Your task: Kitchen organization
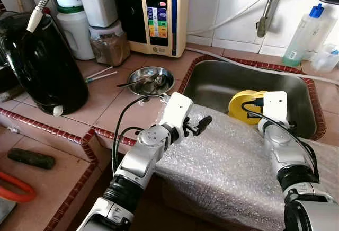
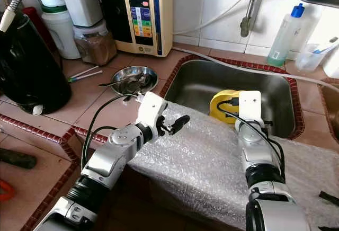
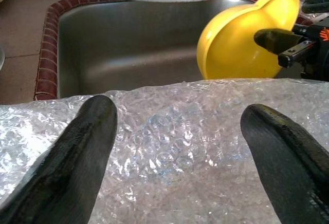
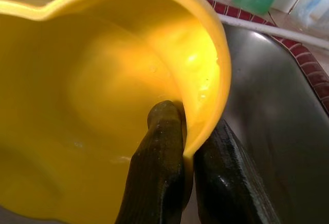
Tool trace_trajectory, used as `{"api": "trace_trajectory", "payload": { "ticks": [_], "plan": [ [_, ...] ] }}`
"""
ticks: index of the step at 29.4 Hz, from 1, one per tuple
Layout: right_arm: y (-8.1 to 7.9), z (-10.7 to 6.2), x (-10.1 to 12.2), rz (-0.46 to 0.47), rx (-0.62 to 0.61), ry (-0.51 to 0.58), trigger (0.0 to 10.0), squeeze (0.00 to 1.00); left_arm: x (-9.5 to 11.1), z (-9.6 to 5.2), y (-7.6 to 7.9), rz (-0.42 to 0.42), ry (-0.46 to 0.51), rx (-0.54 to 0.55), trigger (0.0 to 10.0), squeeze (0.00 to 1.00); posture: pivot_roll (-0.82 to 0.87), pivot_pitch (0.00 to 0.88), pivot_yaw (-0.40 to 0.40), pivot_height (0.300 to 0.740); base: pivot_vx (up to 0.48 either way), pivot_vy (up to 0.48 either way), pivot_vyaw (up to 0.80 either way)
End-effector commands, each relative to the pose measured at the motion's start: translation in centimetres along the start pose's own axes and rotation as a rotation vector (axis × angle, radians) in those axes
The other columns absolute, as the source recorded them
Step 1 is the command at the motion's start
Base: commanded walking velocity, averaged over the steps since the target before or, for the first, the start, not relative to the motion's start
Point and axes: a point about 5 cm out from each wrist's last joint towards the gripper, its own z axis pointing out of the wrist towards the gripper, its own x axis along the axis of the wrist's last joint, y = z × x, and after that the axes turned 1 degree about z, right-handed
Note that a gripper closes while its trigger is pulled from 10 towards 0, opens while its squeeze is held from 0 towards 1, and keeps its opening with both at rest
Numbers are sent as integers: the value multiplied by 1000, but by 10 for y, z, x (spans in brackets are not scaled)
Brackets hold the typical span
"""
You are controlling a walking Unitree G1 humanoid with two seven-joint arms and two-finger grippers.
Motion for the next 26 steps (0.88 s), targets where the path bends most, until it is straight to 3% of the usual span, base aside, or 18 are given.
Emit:
{"api": "trace_trajectory", "payload": {
  "ticks": [1,17,26],
  "plan": [
    [-3,2,8,10,12,27,10000,1000,1,0,2,10,-3,1,10000,1000,-28,0,43,740,0,0,0],
    [-16,2,7,50,71,31,10000,1000,5,1,-1,16,14,39,10000,1000,-29,0,42,740,0,0,0],
    [-37,-2,2,80,246,-13,10000,1000,5,2,1,32,16,27,10000,1000,-36,0,46,740,0,0,0]
  ]
}}
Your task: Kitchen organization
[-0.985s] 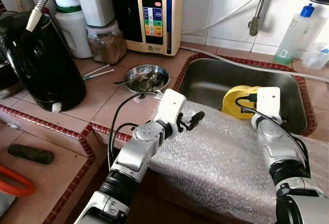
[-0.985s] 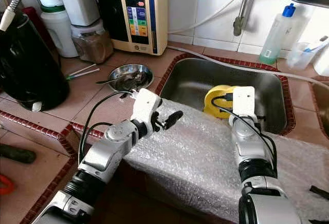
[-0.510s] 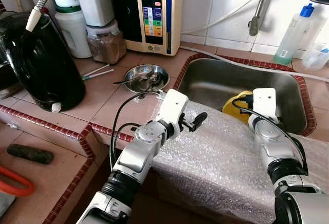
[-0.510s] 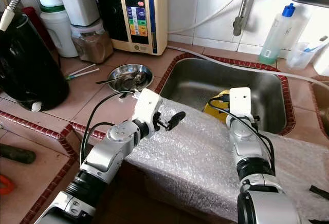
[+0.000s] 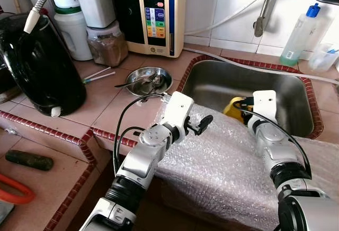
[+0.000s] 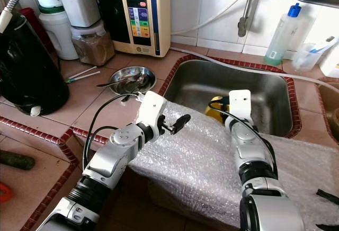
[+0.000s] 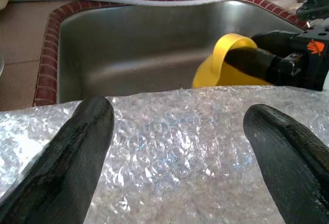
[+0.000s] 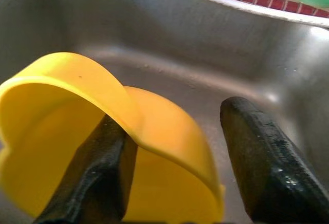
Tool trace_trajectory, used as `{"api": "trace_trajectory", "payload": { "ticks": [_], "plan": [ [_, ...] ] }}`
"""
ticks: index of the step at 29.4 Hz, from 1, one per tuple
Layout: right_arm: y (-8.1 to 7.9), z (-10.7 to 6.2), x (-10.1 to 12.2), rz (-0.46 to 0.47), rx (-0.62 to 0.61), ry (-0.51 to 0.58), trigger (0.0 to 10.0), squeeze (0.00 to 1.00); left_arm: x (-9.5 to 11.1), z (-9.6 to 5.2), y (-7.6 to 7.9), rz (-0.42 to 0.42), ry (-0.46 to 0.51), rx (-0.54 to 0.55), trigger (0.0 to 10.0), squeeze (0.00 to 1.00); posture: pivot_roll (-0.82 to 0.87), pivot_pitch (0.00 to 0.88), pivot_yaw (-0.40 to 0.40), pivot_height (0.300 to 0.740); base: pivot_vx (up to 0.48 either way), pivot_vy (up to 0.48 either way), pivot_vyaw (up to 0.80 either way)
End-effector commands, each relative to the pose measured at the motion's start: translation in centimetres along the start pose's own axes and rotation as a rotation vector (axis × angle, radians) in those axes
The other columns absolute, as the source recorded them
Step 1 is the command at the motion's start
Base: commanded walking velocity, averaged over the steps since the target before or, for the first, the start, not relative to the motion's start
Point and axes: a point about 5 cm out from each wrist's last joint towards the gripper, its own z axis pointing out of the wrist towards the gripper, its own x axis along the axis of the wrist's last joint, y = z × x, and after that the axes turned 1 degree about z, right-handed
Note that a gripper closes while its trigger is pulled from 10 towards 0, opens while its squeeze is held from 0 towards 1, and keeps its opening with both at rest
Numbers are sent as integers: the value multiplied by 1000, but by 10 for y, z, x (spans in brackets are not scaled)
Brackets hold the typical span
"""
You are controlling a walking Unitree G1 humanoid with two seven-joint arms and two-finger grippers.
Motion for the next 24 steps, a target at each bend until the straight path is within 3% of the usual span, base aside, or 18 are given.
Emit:
{"api": "trace_trajectory", "payload": {
  "ticks": [1,6,17,19,22,24],
  "plan": [
    [-11,1,-1,14,51,-21,10000,1000,4,1,0,19,11,-5,10000,1000,-36,0,46,740,0,0,0],
    [-17,1,1,31,126,-15,10000,1000,3,0,0,20,8,-5,10000,1000,-35,0,49,740,0,0,0],
    [-24,1,2,76,159,0,10000,1000,3,1,0,28,5,-8,10000,1000,-33,0,54,740,0,0,0],
    [-23,1,2,8,159,-7,10000,1000,3,1,0,28,4,-8,10000,1000,-31,0,51,740,0,0,0],
    [-22,0,5,-186,193,19,10000,1000,4,1,0,28,3,-5,10000,1000,-30,0,48,740,0,0,0],
    [-23,-1,11,-183,247,57,10000,1000,3,1,0,26,3,-3,10000,1000,-31,0,47,740,0,0,0]
  ]
}}
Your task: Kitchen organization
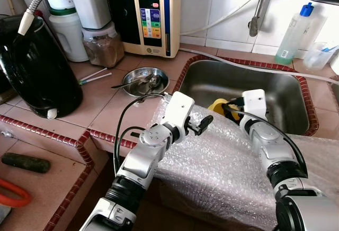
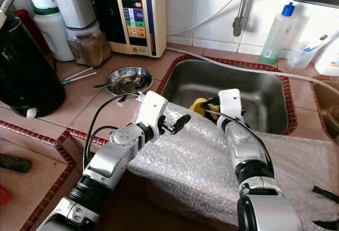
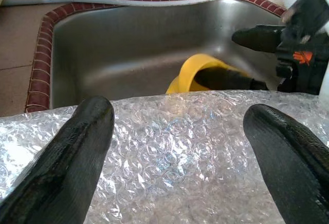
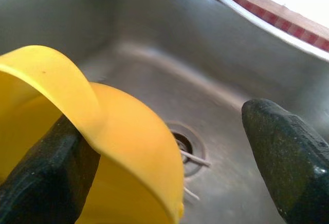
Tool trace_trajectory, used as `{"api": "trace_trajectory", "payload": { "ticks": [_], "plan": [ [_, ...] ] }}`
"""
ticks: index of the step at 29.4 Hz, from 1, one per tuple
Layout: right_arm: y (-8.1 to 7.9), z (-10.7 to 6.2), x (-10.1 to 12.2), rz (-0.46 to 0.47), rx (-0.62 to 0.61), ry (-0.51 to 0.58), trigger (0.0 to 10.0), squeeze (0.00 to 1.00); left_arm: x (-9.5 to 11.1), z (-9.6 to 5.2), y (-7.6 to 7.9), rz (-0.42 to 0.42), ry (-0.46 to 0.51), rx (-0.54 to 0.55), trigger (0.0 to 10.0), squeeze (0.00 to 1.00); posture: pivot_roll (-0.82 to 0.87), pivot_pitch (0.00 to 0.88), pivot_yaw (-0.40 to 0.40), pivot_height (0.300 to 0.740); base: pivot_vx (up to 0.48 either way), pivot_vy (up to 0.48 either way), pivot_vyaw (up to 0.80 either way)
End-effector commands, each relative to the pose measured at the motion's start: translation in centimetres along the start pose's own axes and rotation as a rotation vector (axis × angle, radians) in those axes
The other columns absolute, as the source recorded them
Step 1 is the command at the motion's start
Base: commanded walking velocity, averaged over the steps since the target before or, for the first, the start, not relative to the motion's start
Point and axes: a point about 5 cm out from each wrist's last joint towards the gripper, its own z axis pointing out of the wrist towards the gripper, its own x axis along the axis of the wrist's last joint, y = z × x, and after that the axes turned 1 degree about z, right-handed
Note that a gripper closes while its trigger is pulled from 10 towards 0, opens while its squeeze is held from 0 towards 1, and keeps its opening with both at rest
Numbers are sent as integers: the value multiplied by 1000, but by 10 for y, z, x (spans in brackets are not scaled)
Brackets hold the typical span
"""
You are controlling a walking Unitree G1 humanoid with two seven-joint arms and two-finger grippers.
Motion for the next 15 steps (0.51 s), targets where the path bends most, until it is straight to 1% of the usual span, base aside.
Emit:
{"api": "trace_trajectory", "payload": {
  "ticks": [1,2,3,4,5,7,8,9,10,11,12,13,14,15],
  "plan": [
    [-4,1,8,6,45,41,10000,1000,3,1,0,13,6,-2,10000,1000,-31,0,47,740,0,0,0],
    [-2,1,14,54,34,81,10000,1000,3,1,1,13,5,-2,10000,1000,-33,0,46,740,0,0,0],
    [-2,1,14,54,34,81,10000,1000,3,1,1,13,5,-2,10000,1000,-33,0,46,740,0,0,0],
    [-1,1,18,75,25,114,10000,1000,3,1,1,12,5,-2,10000,1000,-34,0,45,740,0,0,0],
    [3,1,26,130,-18,167,10000,1000,3,1,1,11,5,-1,10000,1000,-35,0,44,740,0,0,0],
    [4,1,26,153,-32,164,10000,1000,3,1,1,10,5,1,10000,1000,-36,0,44,740,0,0,0],
    [4,3,22,274,-49,127,10000,1000,3,2,2,11,4,2,10000,1000,-36,0,43,740,0,0,0],
    [5,3,20,309,-57,117,10000,1000,3,2,2,11,4,2,10000,1000,-34,0,42,740,0,0,0],
    [6,3,19,324,-70,107,10000,1000,3,2,2,11,4,2,10000,1000,-34,0,42,740,0,0,0],
    [6,4,18,344,-75,92,10000,1000,2,2,2,12,2,1,10000,796,-34,0,42,740,0,0,0],
    [1,5,14,396,-38,51,10000,1000,2,2,3,13,-1,-1,10000,78,-34,0,42,740,0,0,0],
    [1,5,14,396,-38,51,10000,1000,2,2,3,13,-1,-1,10000,78,-34,0,42,740,0,0,0],
    [-7,6,10,354,17,1,10000,1000,1,2,3,12,-3,-2,10000,0,-36,0,42,740,0,0,0],
    [-11,6,7,305,42,-31,10000,1000,1,2,3,11,-3,-2,10000,0,-37,0,42,740,0,0,0]
  ]
}}
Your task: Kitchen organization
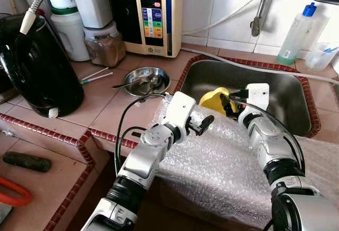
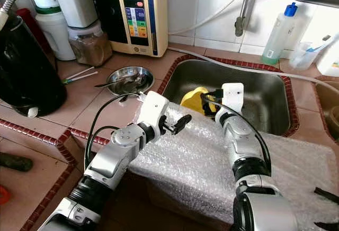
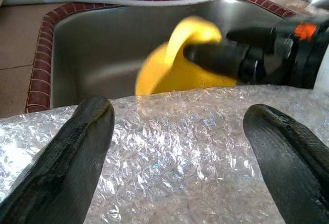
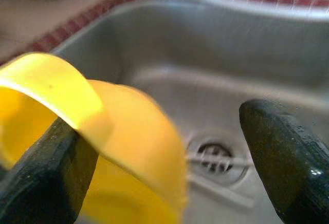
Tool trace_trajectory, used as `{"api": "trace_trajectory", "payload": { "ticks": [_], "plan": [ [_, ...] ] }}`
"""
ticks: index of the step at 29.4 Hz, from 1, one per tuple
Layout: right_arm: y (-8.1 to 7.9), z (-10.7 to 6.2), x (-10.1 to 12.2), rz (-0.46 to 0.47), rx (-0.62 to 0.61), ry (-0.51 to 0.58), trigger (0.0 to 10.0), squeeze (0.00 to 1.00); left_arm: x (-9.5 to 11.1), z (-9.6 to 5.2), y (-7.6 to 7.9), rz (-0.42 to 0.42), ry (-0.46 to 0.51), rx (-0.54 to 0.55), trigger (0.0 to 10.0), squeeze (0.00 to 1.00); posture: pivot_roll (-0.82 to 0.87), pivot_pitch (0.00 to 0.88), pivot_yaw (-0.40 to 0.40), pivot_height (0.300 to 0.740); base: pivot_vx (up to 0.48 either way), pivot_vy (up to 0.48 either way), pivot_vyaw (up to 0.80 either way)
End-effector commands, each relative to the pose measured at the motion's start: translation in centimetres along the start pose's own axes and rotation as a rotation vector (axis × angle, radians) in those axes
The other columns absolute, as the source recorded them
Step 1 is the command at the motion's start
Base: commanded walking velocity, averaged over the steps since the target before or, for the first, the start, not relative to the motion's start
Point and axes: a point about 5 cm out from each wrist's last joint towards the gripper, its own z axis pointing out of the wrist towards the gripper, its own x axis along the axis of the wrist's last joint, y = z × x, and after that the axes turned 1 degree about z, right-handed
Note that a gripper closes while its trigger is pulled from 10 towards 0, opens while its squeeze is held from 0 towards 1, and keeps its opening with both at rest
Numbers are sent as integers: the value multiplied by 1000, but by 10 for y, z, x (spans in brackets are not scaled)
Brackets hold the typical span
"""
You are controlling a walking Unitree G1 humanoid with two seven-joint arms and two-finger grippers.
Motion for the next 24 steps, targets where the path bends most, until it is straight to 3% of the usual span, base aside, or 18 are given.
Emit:
{"api": "trace_trajectory", "payload": {
  "ticks": [1,3,6,8,9,10,11,12,14,15,19,20,24],
  "plan": [
    [-10,3,-4,-65,53,-65,10000,1000,1,1,1,8,-5,-2,10000,0,-37,0,42,740,0,0,0],
    [-13,3,-8,-22,65,-89,10000,1000,1,1,1,10,-5,-4,10000,0,-38,0,40,740,0,0,0],
    [-17,4,-3,135,83,-77,10000,1000,1,1,2,12,-6,-7,10000,0,-37,0,38,740,0,0,0],
    [-20,5,1,169,113,-61,10000,1000,1,1,2,13,-6,-7,10000,0,-37,0,38,740,0,0,0],
    [-17,4,5,47,86,-28,10000,894,1,1,2,13,-7,-5,10000,0,-36,0,38,740,0,0,0],
    [-15,4,8,-46,69,-1,10000,894,0,1,2,13,-7,-4,10000,0,-36,0,38,740,0,0,0],
    [-14,3,11,-196,59,30,10000,122,0,1,1,13,-8,-3,10000,0,-38,0,39,740,0,0,0],
    [-15,1,12,-326,66,54,10000,0,0,1,1,13,-10,-1,10000,0,-38,0,40,740,0,0,0],
    [-16,1,10,-292,75,49,10000,0,0,1,1,13,-10,-1,10000,0,-38,0,40,740,0,0,0],
    [-21,1,9,-184,137,39,10000,0,0,1,1,15,-10,-2,10000,0,-35,0,40,740,0,0,0],
    [-17,0,12,-226,87,50,10000,0,0,1,1,17,-11,-3,10000,0,-38,0,42,740,0,0,0],
    [-19,0,10,-380,106,42,10000,0,0,1,1,18,-13,-3,10000,0,-38,0,42,740,0,0,0],
    [-18,1,14,-286,101,69,10000,0,0,1,1,20,-13,0,10000,0,-36,0,42,740,0,0,0]
  ]
}}
